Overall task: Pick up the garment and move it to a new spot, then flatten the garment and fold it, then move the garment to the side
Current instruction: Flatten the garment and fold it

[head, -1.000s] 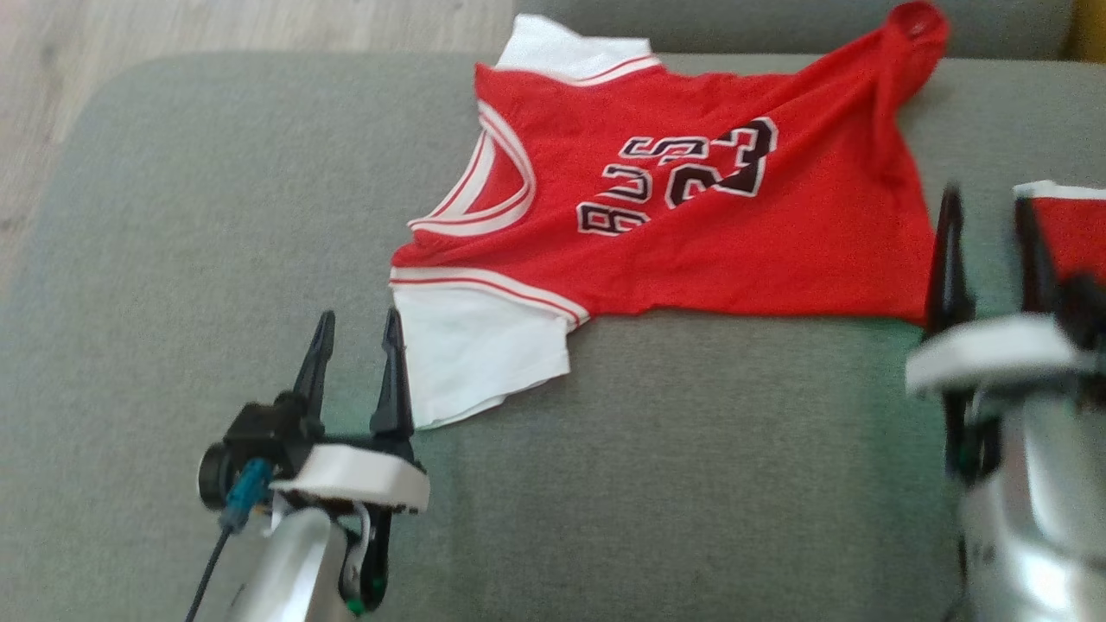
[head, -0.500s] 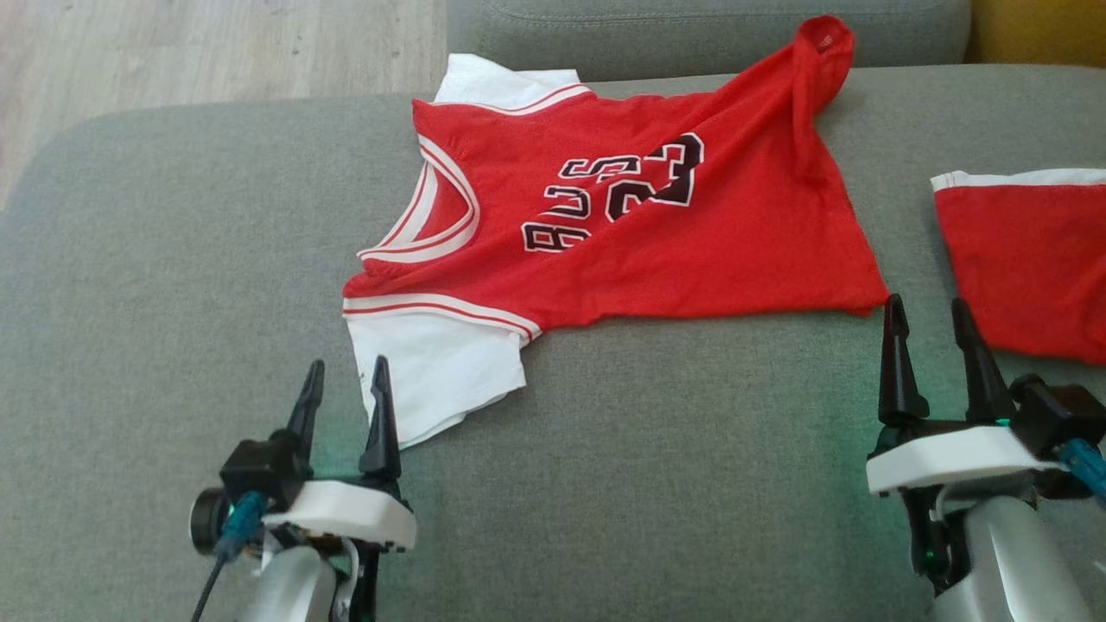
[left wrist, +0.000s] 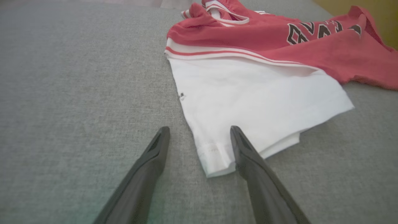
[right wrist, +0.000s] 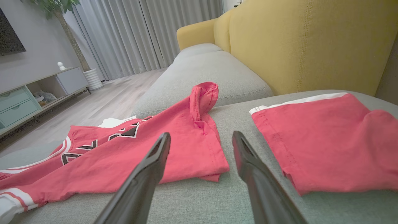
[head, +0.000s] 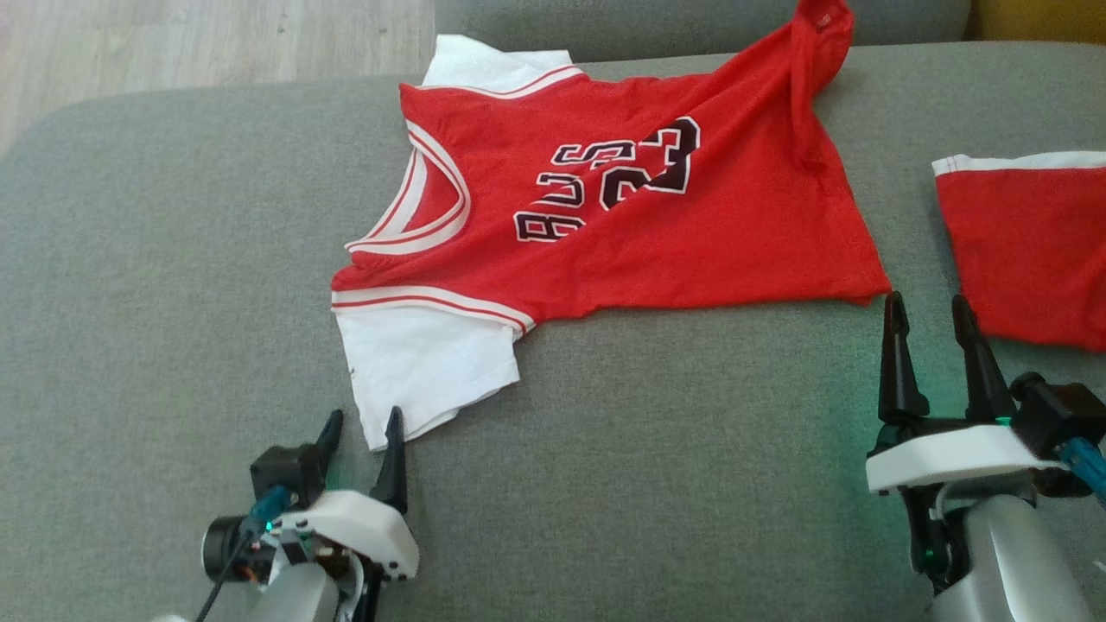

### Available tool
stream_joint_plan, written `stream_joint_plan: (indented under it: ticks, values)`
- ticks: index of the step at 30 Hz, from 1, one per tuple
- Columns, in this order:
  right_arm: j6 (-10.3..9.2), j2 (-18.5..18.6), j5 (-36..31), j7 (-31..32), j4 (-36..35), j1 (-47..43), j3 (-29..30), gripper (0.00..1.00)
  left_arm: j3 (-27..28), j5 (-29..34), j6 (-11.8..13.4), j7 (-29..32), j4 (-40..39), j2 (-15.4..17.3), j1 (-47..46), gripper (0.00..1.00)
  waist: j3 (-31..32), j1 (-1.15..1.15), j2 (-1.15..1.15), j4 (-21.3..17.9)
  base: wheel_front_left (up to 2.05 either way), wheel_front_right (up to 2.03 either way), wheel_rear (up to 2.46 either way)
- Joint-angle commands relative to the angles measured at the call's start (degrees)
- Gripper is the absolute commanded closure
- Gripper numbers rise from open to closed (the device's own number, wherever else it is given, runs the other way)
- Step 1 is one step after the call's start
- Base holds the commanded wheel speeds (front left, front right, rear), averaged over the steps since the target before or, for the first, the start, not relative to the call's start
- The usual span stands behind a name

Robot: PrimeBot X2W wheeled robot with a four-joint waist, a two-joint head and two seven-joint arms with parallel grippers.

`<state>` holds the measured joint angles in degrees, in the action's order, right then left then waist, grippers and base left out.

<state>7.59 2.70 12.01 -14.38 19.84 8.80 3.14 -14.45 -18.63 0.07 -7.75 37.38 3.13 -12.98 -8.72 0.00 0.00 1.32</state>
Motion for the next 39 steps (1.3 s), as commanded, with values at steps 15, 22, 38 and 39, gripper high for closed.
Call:
stream_joint_plan:
  ticks: [15,22,38,39]
  values:
    - [-0.10,0.18,-2.94,1.31,0.26,1.99,-1.48,0.00,-1.01,-1.24,-2.26,1.78,0.33,1.12,-4.60,1.00,-0.41,0.00,0.00,0.14,0.00,0.00,0.00]
    - [-0.10,0.18,-4.03,2.35,1.31,2.00,-0.17,0.00,1.90,-1.68,-0.24,-5.79,-6.45,1.42,-5.23,1.00,0.43,0.00,0.00,1.54,0.00,0.00,0.00]
    - [-0.10,0.18,-3.23,7.30,9.91,5.70,1.19,0.00,4.58,-0.18,1.06,-7.23,-16.10,1.28,-0.19,1.00,2.95,0.00,0.00,3.16,0.00,0.00,0.00]
    - [-0.10,0.18,-3.26,7.64,10.90,6.54,1.26,0.00,4.43,-0.10,0.98,-7.23,-16.12,1.23,-0.08,1.00,2.78,0.00,0.00,3.30,0.00,0.00,0.00]
